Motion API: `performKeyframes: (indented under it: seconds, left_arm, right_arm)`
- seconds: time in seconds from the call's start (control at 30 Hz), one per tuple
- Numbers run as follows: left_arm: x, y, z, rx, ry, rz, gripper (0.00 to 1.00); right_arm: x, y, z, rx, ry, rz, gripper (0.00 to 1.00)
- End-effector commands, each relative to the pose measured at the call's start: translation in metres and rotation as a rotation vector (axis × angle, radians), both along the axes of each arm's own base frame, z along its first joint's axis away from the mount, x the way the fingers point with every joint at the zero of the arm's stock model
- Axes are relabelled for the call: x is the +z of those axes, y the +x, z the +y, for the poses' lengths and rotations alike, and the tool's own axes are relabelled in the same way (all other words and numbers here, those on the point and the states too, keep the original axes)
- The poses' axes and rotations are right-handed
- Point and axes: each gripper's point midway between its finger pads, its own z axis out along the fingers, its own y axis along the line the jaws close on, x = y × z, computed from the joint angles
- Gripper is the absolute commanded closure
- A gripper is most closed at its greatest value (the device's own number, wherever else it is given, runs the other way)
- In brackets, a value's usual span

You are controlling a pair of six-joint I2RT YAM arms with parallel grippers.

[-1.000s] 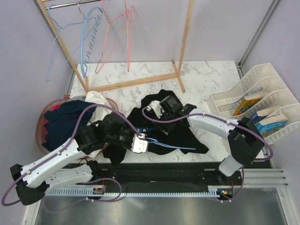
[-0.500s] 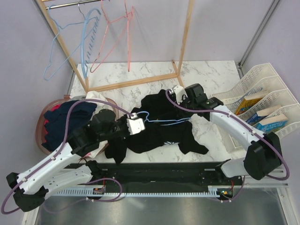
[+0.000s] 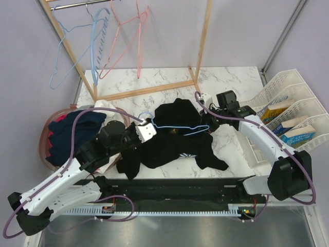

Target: Place the t-shirt on the hanger

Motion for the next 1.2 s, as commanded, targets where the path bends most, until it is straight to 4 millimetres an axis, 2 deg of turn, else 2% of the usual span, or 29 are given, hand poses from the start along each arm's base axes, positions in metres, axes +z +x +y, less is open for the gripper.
performKeyframes:
  seconds: [0.0,0.03,0.13,0.23,0.4,0.6,0.63,0.67,0.73,0.83,0.9,1.03,1.07,1.17]
  left_arm:
    - [0.022,0.018,0.033,0.185,-0.037,-0.07,0.98]
    - [0.02,0.025,0.042,0.246,-0.012,-0.079,0.98]
    - [0.014,0.036,0.049,0.285,0.043,-0.083,0.98]
    - [0.006,0.04,0.05,0.277,0.108,-0.092,0.98]
    - [-0.023,0.05,0.054,0.242,0.294,-0.11,0.98]
    - [-0.034,0.061,0.057,0.232,0.424,-0.127,0.98]
    - [-0.042,0.064,0.056,0.217,0.472,-0.115,0.98]
    - [-0.038,0.066,0.054,0.219,0.477,-0.119,0.98]
    - [-0.044,0.068,0.048,0.187,0.503,-0.093,0.98]
    - [-0.038,0.07,0.033,0.151,0.494,-0.094,0.98]
    - [-0.029,0.07,0.013,0.101,0.448,-0.085,0.98]
    - [-0.011,0.061,-0.025,0.024,0.371,-0.075,0.98]
    - [0.0,0.057,-0.037,-0.008,0.342,-0.08,0.98]
    - [0.014,0.048,-0.054,-0.068,0.287,-0.077,0.98]
  right_arm:
    - [-0.011,0.002,-0.044,-0.097,-0.086,0.05,1.0]
    - [-0.009,0.002,-0.045,-0.099,-0.077,0.054,1.0]
    - [-0.003,0.002,-0.049,-0.109,-0.041,0.063,1.0]
    - [0.005,0.0,-0.05,-0.118,-0.026,0.056,1.0]
    - [0.021,0.011,-0.062,-0.162,-0.038,0.01,1.0]
    - [0.041,0.026,-0.081,-0.21,-0.103,-0.08,1.0]
    - [0.044,0.027,-0.083,-0.211,-0.113,-0.092,1.0]
    - [0.047,0.026,-0.082,-0.196,-0.111,-0.101,1.0]
    - [0.058,0.024,-0.075,-0.167,-0.078,-0.109,1.0]
    - [0.075,0.018,-0.06,-0.114,-0.027,-0.108,1.0]
    - [0.088,0.013,-0.044,-0.072,0.022,-0.105,1.0]
    - [0.096,-0.005,-0.003,0.044,0.045,-0.106,1.0]
    - [0.098,-0.008,0.003,0.061,0.041,-0.112,1.0]
    - [0.104,-0.01,0.018,0.092,0.044,-0.131,0.98]
